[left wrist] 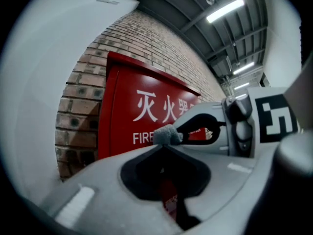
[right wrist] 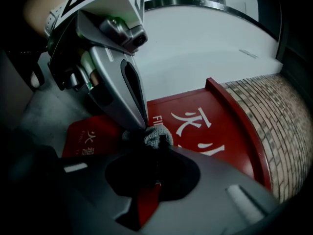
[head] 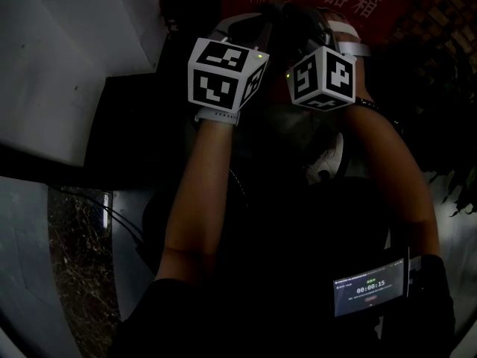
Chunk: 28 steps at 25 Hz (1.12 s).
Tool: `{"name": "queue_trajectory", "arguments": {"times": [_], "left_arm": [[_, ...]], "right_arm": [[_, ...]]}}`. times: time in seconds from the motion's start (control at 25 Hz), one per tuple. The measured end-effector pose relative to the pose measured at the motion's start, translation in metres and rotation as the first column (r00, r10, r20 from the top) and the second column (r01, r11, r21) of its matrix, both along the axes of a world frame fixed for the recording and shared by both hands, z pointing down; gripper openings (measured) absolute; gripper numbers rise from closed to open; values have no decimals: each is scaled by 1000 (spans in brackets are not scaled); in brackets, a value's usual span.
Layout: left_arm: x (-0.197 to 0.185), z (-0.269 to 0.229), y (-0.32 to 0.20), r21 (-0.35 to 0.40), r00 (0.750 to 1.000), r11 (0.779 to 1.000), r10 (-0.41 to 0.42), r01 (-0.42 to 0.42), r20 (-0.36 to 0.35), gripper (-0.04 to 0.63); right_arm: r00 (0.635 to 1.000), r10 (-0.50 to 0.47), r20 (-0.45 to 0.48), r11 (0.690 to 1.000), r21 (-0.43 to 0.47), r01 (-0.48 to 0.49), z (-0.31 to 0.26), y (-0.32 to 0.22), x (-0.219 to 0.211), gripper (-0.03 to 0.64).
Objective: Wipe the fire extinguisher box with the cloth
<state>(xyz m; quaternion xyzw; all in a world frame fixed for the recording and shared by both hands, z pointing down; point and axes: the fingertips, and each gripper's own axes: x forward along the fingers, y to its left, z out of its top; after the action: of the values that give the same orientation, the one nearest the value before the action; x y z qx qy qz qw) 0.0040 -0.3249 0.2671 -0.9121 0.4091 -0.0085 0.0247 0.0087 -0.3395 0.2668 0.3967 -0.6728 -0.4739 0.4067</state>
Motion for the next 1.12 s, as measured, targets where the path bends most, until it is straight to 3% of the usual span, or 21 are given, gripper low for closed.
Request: {"name": "queue_trajectory", "arguments": {"times": [0.44,1.12], "left_arm": [[60,1,11,0,992,993,119,-119,-41,3],[163,10,52,8,965,966,260,-260,18,3]], "right_arm": [[997,79,14,997,-7,-79,2,4,58,32],[954,299,-1,953,-58,-298,11,8,185,32]]}}
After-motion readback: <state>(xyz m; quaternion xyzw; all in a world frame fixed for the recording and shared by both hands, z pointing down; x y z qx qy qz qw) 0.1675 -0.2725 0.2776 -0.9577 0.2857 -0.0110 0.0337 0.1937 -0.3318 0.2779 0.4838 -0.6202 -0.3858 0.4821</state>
